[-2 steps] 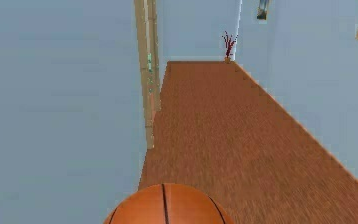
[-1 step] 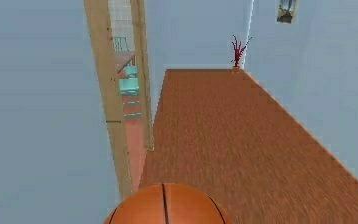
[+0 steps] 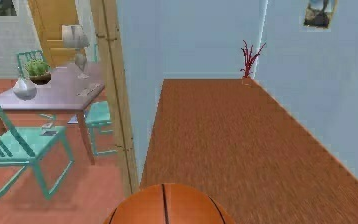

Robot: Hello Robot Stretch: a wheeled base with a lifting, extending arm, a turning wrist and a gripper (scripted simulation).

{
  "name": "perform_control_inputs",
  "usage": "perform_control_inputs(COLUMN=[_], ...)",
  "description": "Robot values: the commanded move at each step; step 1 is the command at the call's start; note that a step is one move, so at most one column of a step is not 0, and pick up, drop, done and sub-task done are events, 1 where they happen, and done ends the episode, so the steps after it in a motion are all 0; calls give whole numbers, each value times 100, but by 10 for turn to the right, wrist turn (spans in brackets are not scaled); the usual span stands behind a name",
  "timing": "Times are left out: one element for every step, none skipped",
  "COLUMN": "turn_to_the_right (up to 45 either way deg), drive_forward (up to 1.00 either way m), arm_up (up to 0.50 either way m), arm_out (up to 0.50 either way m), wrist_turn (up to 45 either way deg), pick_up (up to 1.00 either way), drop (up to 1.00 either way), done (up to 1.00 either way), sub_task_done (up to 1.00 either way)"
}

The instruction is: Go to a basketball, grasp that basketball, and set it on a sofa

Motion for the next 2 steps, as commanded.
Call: perform_control_inputs(turn_to_the_right=[390, 0], drive_forward=[0, 75], arm_up=[0, 0], arm_out=[0, 0], wrist_turn=[0, 0], pick_up=[0, 0], drop=[0, 0], done=[0, 0], sub_task_done=[0, 0])
